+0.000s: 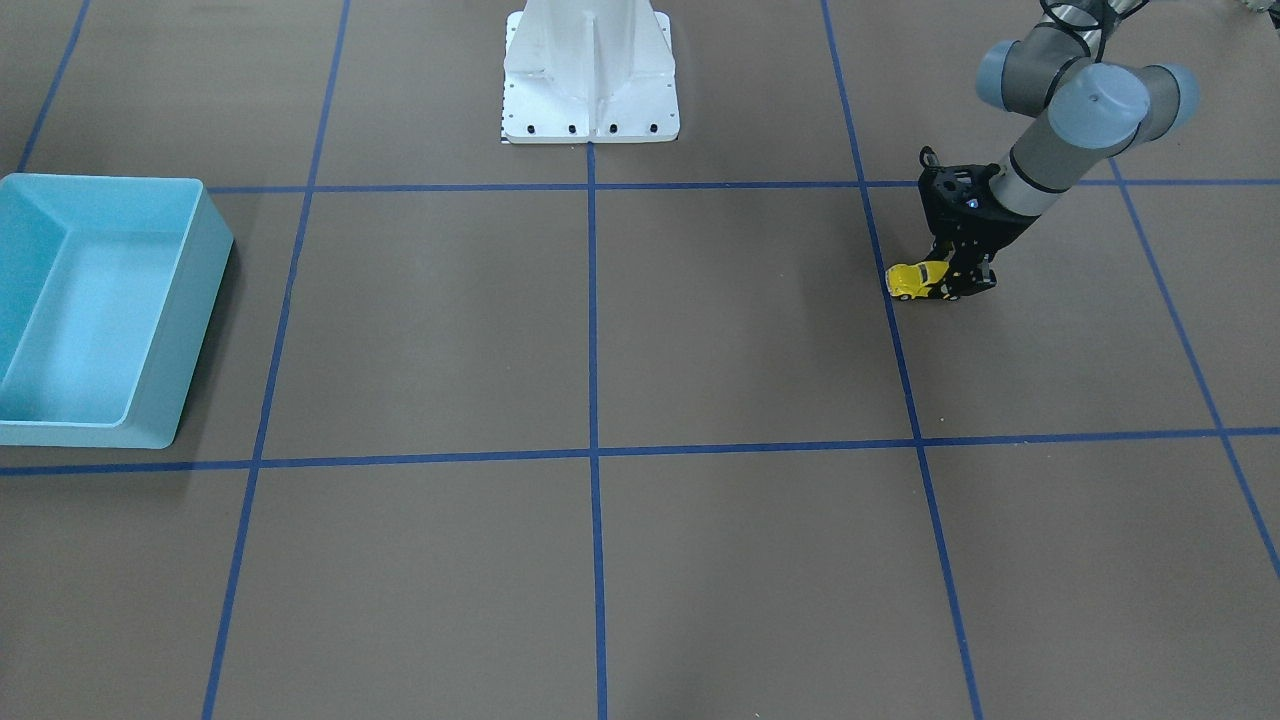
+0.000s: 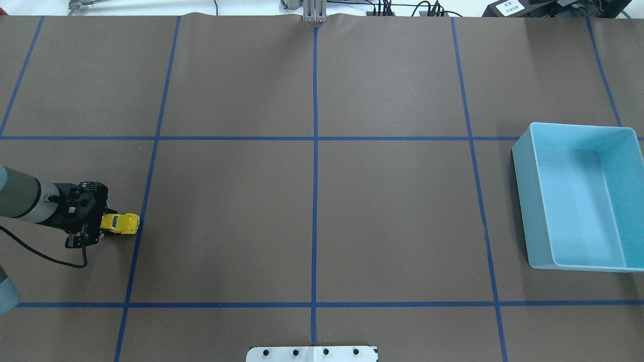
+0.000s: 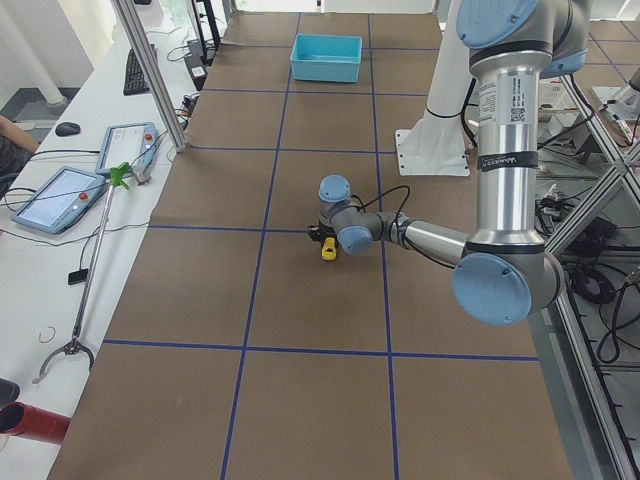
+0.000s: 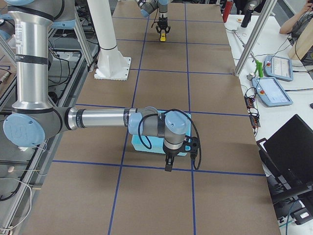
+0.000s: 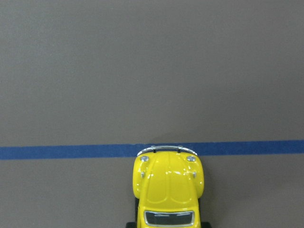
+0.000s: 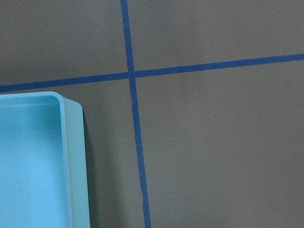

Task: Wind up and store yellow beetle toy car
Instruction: 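Drag the held car back along the table to wind its motor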

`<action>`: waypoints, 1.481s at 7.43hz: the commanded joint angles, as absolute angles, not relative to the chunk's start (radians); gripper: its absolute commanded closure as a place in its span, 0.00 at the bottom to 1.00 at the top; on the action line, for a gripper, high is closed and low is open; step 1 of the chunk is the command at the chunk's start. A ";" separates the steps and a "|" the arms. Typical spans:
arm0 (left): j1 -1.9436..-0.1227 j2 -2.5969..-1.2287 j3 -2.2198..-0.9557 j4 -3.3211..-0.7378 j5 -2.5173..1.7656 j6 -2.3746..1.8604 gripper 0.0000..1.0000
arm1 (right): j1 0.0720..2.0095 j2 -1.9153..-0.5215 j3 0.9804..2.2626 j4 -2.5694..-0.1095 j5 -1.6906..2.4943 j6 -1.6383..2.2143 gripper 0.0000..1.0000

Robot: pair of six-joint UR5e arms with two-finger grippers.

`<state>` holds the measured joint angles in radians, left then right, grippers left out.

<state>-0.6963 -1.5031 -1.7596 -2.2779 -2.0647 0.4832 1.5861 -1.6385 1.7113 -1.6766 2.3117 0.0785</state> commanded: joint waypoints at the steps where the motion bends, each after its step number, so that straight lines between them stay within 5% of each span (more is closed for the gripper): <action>1: -0.696 -1.491 -1.759 -2.279 -2.065 0.483 0.76 | 1.586 -1.638 1.712 -1.678 2.312 0.078 0.00; 11: -0.706 -1.477 -1.741 -2.309 -2.074 0.485 0.75 | 1.586 -1.637 1.717 -1.677 2.313 0.078 0.00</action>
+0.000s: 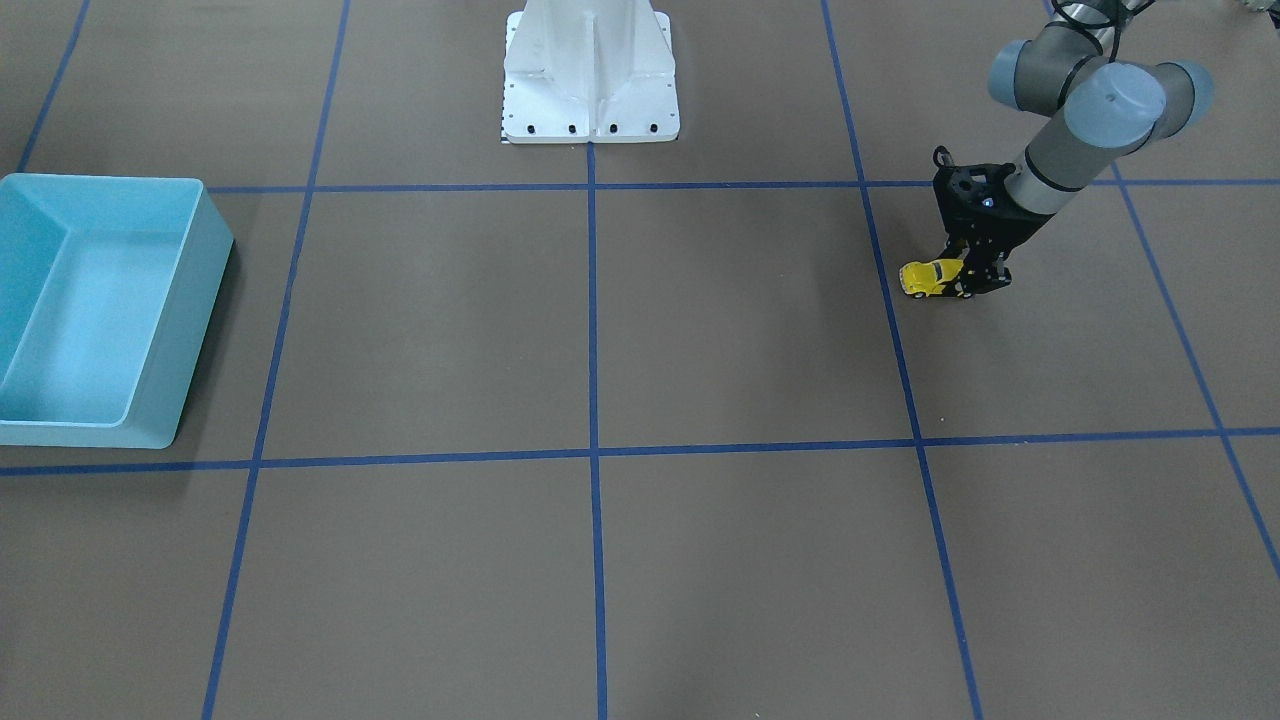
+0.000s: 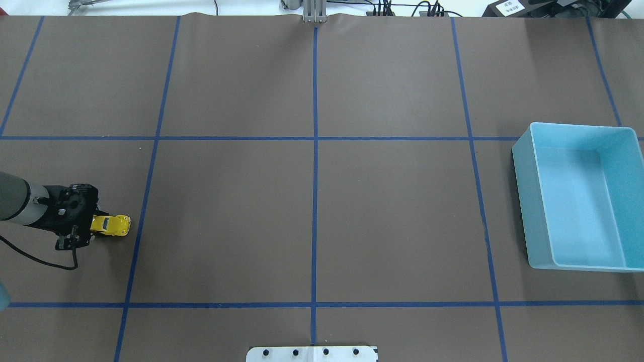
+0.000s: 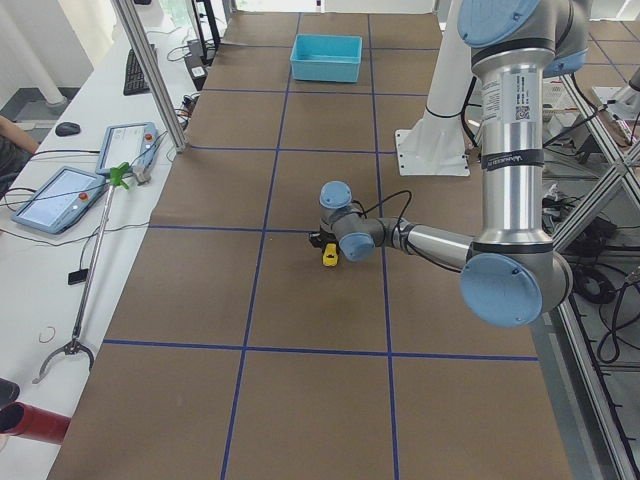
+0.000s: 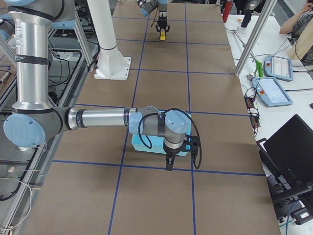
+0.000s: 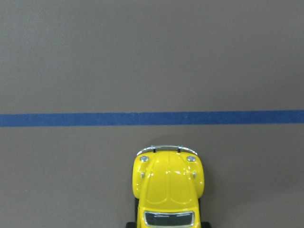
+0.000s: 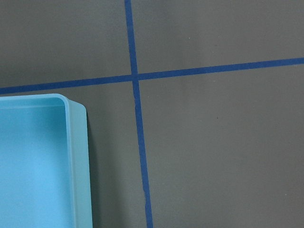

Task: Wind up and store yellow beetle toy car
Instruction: 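Drag the held car back along the table to wind its motor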

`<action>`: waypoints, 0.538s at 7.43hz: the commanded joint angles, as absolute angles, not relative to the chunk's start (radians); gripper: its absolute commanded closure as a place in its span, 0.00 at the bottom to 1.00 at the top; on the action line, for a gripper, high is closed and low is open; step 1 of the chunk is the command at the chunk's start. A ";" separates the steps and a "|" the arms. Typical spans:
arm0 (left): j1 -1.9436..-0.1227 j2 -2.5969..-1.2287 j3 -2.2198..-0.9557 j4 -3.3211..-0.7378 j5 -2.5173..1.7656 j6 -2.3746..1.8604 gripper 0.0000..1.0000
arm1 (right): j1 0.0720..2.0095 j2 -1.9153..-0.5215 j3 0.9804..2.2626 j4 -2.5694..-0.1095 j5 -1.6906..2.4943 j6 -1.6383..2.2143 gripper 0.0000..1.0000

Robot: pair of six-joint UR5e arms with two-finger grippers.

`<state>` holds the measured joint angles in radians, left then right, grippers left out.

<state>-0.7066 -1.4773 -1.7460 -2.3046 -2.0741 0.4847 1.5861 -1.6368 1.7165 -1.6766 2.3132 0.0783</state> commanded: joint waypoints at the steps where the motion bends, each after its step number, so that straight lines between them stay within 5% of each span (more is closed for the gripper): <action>1: -0.706 -1.477 -1.741 -2.309 -2.074 0.486 0.72 | 1.586 -1.637 1.717 -1.677 2.313 0.078 0.00; 2: -0.709 -1.476 -1.743 -2.309 -2.074 0.486 0.47 | 1.586 -1.637 1.717 -1.677 2.313 0.078 0.00; 3: -0.709 -1.474 -1.743 -2.316 -2.074 0.515 0.08 | 1.586 -1.637 1.717 -1.677 2.313 0.078 0.00; 4: -0.724 -1.471 -1.743 -2.316 -2.080 0.532 0.00 | 1.586 -1.637 1.717 -1.677 2.313 0.078 0.00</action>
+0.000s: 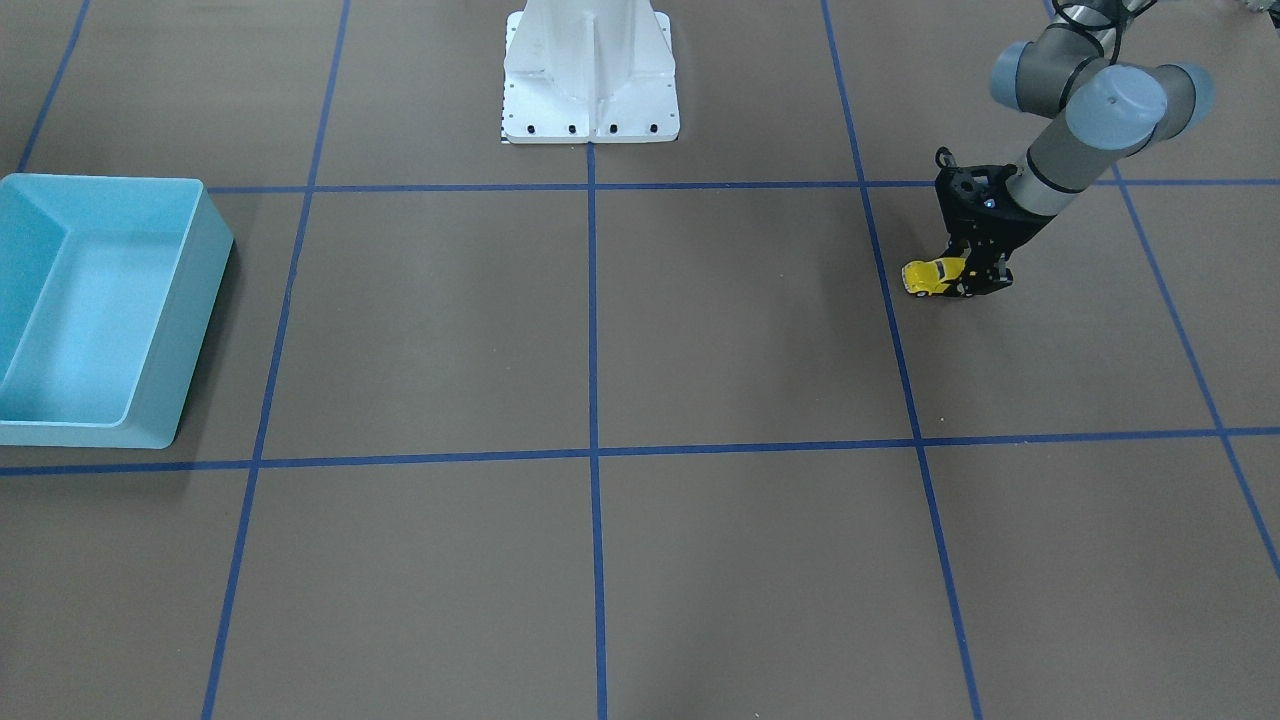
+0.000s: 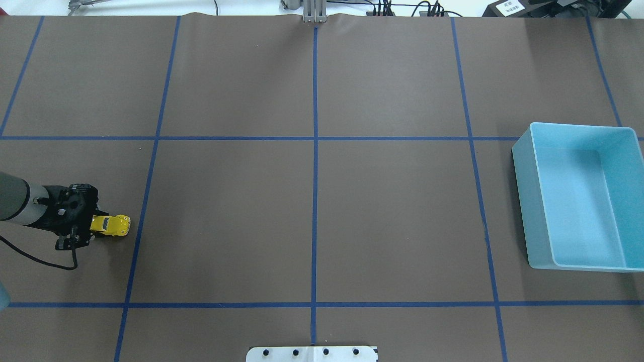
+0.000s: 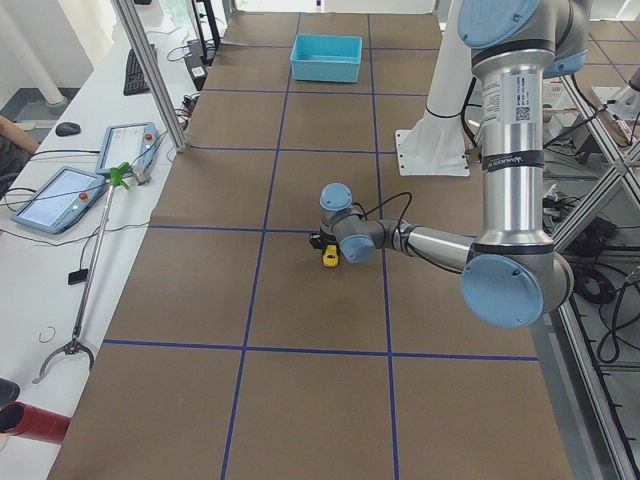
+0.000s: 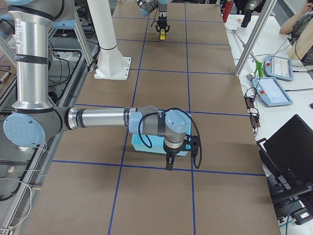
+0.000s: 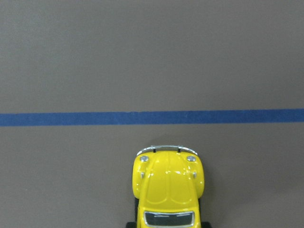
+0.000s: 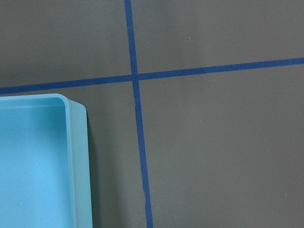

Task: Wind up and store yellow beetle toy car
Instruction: 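Open the left gripper and lift it, letting the car drive off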

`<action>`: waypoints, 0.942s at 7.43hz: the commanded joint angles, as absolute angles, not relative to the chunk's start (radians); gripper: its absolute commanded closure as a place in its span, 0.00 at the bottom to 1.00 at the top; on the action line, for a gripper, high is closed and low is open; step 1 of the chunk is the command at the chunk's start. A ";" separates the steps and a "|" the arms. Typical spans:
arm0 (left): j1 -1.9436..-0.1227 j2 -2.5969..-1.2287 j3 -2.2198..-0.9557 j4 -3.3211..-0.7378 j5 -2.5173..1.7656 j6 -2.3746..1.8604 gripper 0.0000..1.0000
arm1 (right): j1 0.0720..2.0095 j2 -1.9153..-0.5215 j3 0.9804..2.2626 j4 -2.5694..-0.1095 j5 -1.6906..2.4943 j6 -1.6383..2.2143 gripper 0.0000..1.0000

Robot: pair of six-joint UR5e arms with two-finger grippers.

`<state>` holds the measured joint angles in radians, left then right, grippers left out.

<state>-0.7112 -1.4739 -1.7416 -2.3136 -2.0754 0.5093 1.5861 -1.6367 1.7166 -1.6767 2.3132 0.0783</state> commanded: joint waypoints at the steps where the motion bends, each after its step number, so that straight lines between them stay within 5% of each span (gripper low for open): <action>1: -0.727 -1.470 -1.747 -2.316 -2.082 0.532 0.00 | 1.586 -1.637 1.715 -1.677 2.313 0.078 0.00; 7: -0.824 -1.474 -1.816 -2.182 -2.115 0.535 0.00 | 1.586 -1.637 1.717 -1.677 2.313 0.078 0.00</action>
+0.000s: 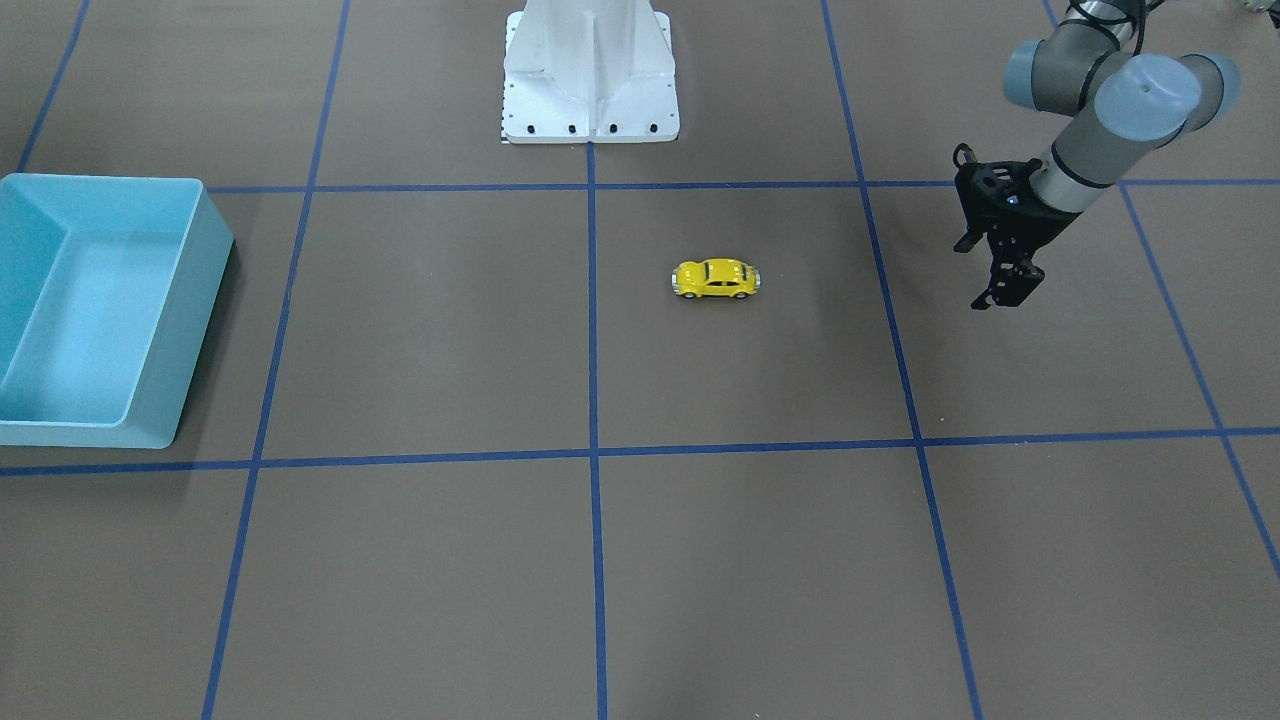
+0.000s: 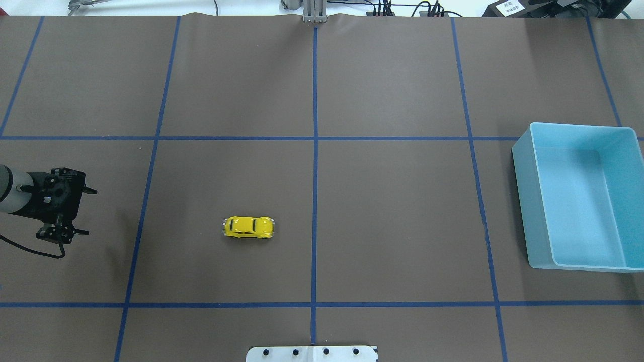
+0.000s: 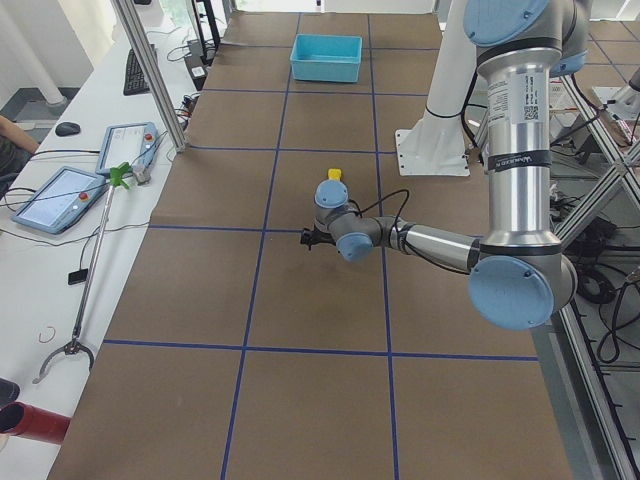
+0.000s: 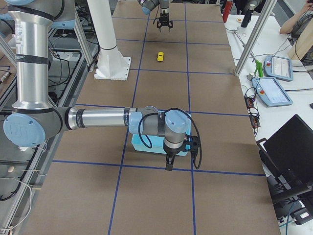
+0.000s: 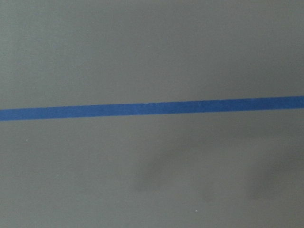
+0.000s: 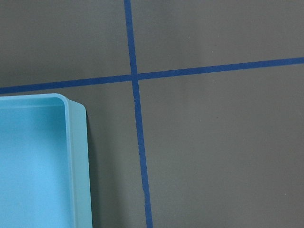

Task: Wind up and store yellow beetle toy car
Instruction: 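Open the left gripper and lift it, letting the car drive off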

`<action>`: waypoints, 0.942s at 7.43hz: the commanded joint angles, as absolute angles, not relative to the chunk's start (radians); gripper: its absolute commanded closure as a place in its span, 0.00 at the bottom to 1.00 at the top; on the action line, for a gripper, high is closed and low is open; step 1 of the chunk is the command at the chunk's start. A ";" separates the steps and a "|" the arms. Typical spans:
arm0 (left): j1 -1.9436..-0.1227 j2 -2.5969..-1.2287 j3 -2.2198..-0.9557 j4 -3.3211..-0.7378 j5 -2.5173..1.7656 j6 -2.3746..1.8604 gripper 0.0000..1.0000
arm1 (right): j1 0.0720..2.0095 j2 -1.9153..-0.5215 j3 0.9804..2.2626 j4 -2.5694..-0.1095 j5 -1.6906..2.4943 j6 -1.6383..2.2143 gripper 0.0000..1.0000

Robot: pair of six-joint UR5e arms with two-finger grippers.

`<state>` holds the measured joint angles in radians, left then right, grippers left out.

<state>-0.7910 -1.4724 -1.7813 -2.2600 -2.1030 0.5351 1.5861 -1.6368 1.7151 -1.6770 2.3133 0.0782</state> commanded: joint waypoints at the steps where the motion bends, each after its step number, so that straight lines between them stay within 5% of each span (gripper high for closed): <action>1: -0.860 -1.474 -1.868 -2.061 -2.114 0.534 0.00 | 1.586 -1.637 1.717 -1.677 2.313 0.078 0.00; 7: -1.026 -1.477 -2.096 -1.631 -2.100 0.360 0.00 | 1.586 -1.623 1.720 -1.677 2.316 0.078 0.00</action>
<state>-0.9838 -1.4766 -2.0434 -1.7234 -2.1047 0.4627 1.5861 -1.6289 1.7184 -1.6766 2.3146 0.0783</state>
